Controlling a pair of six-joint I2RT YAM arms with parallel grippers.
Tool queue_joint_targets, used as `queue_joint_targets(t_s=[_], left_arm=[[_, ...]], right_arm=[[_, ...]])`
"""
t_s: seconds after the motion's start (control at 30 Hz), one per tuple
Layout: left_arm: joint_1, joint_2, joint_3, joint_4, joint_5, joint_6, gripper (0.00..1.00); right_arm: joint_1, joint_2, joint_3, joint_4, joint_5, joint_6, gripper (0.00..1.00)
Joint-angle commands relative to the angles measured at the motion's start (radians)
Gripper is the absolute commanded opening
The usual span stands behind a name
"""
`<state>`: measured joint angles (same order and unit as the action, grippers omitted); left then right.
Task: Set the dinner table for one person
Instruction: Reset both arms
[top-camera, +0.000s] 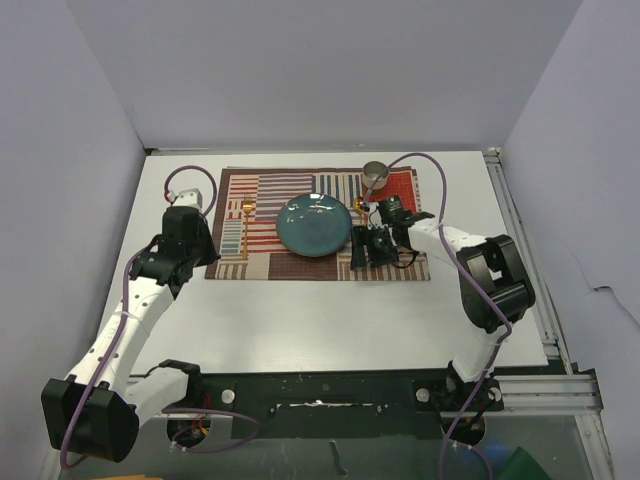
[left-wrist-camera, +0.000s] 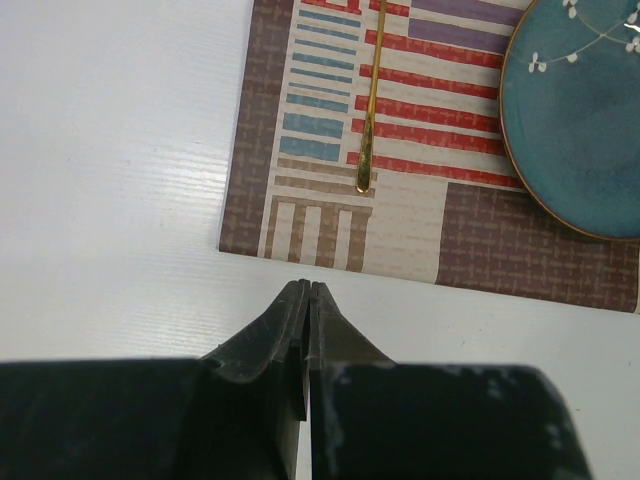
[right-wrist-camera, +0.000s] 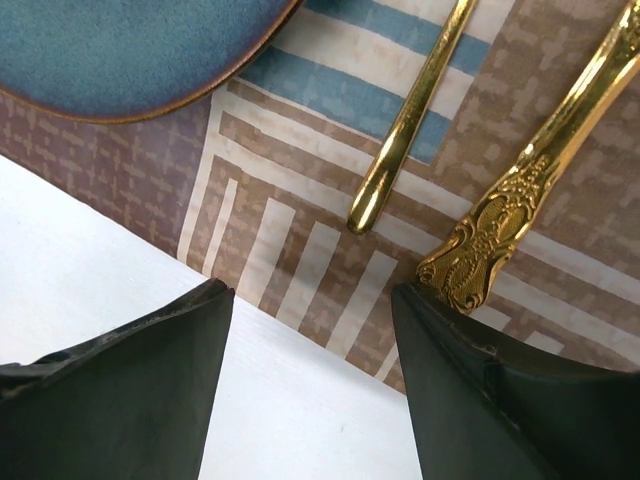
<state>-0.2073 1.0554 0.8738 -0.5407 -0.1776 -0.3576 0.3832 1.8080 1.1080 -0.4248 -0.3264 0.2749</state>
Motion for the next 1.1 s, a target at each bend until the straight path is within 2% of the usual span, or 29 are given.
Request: queue_joint_targets(t_s=[0.0, 0.17, 0.43, 0.8, 1.07], left_arm=[[0.005, 0.001, 0.009, 0.049, 0.014, 0.011, 0.0], [0.006, 0.002, 0.009, 0.049, 0.015, 0.011, 0.0], [0.006, -0.002, 0.008, 0.048, 0.021, 0.014, 0.0], [0.006, 0.015, 0.014, 0.05, 0.052, 0.017, 0.0], [0.007, 0.014, 0.01, 0.052, 0.054, 0.017, 0.0]], right_arm=[[0.044, -0.118, 0.053, -0.042, 0.085, -0.017, 0.66], [0.104, -0.283, 0.069, -0.051, 0.229, 0.016, 0.67], [0.094, -0.513, 0.0, -0.059, 0.416, 0.088, 0.73], [0.087, -0.632, -0.034, -0.115, 0.58, 0.162, 0.76], [0.085, -0.648, -0.014, -0.123, 0.628, 0.16, 0.77]])
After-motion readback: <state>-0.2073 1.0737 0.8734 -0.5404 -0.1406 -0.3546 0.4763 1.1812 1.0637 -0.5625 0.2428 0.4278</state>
